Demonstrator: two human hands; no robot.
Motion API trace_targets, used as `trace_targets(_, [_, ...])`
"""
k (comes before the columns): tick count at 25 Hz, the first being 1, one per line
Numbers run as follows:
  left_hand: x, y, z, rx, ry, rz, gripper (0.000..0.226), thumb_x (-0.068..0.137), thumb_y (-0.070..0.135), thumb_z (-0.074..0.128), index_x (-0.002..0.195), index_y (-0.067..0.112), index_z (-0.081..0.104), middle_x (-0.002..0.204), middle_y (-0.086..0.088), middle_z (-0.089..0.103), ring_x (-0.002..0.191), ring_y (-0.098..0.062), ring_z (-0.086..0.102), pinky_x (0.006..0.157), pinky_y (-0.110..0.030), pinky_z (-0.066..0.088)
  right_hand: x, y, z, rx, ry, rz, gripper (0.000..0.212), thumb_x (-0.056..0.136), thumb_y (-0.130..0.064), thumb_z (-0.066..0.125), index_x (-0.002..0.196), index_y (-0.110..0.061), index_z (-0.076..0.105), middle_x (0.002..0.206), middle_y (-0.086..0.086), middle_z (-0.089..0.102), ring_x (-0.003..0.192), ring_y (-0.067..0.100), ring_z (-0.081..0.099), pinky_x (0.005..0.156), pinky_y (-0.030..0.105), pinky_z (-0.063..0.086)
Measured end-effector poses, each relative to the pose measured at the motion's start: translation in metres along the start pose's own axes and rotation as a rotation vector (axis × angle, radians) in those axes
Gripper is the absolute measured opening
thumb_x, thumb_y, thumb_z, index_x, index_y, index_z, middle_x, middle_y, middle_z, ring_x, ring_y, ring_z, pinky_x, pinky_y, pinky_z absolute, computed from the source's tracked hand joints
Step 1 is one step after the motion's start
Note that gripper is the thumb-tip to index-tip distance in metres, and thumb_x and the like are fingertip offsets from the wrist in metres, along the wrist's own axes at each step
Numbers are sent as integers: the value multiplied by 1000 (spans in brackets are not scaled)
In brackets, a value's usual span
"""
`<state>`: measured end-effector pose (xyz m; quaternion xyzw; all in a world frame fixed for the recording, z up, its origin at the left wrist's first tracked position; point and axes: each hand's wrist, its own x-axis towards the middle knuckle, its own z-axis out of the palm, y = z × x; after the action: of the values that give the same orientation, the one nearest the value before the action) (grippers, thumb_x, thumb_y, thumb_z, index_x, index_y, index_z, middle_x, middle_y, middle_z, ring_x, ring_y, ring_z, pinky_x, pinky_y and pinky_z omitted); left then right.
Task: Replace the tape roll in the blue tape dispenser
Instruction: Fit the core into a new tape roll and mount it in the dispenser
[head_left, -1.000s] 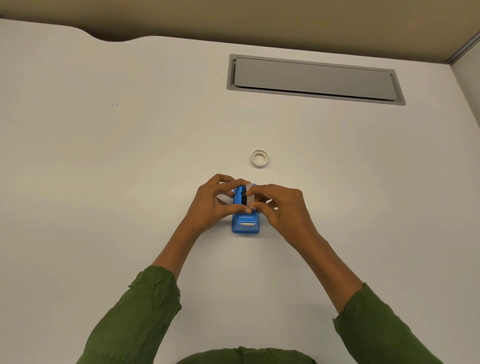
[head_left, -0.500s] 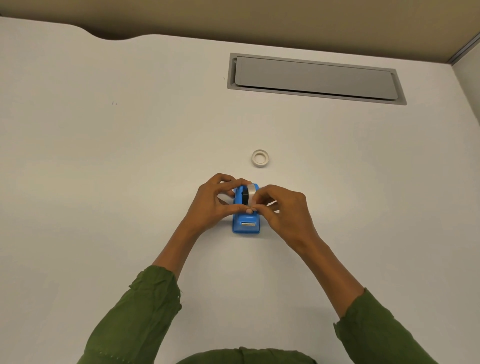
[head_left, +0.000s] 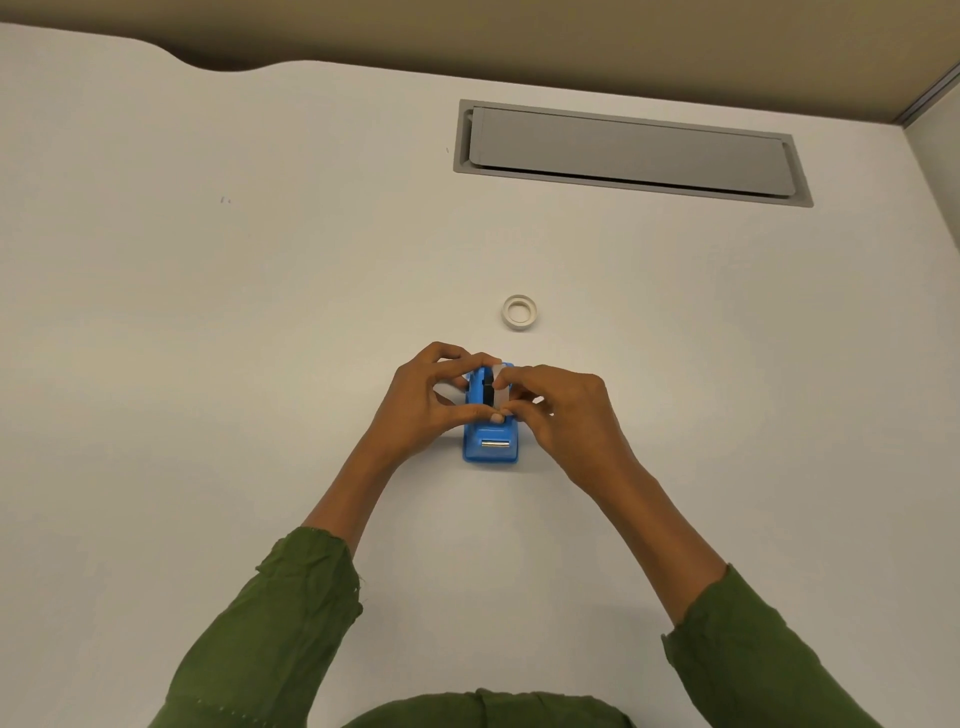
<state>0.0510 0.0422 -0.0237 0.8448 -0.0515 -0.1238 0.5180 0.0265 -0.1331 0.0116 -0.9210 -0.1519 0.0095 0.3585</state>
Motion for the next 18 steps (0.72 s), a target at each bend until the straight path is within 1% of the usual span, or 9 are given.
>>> trace_targets(1, [0,0,0,0,0,1,53,64,29,81,114,24,63,113,0,54,81,-9,57,62,-11,51,1,0,0,-17,-16,-8,19,83,-6,67,102,-8,67,86,13,71,74,25,63,73,36,54])
trace_targets(3, [-1,1,-1,-6,-1,12,52,64,29,81,113,27,63,112,0,54,82,-9,58,64,-15,52,2,-1,-2,-70,-66,-38,10,83,-4,66,91,-8,69,84,13,70,74,27,63,71,36,53])
trace_targets(5, [-3,3,-2,-15,-4,29,50,63,30,81,109,35,61,110,2,54,83,-7,59,66,-18,53,-1,0,-2,-68,-48,-66,8,80,-1,67,83,-8,70,82,12,70,72,25,63,69,35,53])
trace_targets(6, [-3,4,-3,-17,-7,33,49,63,31,81,108,37,60,110,3,54,83,-6,59,67,-18,53,-4,1,-2,-33,-21,-49,8,79,0,68,81,-8,71,81,11,71,72,23,63,68,34,54])
trace_targets(9, [-3,4,-2,-5,-8,27,49,64,30,80,109,35,61,111,2,54,83,-8,59,66,-16,53,-12,2,0,137,58,86,12,78,-4,71,88,-11,69,82,4,70,73,14,63,69,28,57])
trace_targets(10, [-3,4,-1,-1,-5,21,50,64,30,80,111,31,62,112,0,54,83,-10,59,66,-16,52,-12,1,1,189,72,122,18,77,-6,72,93,-14,66,82,0,68,73,10,63,69,23,57])
trace_targets(12, [-2,4,-2,-1,-5,11,52,63,29,81,112,25,64,113,-2,55,85,-13,60,69,-20,53,-9,0,1,228,76,135,29,78,-9,72,101,-20,60,81,-4,64,75,9,61,67,14,54])
trace_targets(14, [-2,5,-1,-7,-17,8,54,63,29,81,113,23,64,113,-4,55,87,-16,60,71,-24,54,-5,1,1,164,62,113,26,80,-11,71,102,-21,61,83,-2,65,74,11,60,68,18,55])
trace_targets(18, [-2,5,-1,-4,-10,0,54,63,29,82,113,23,64,113,-3,55,86,-15,60,72,-24,53,-4,1,2,69,30,54,15,84,-10,67,97,-14,63,85,4,67,74,16,60,71,31,56])
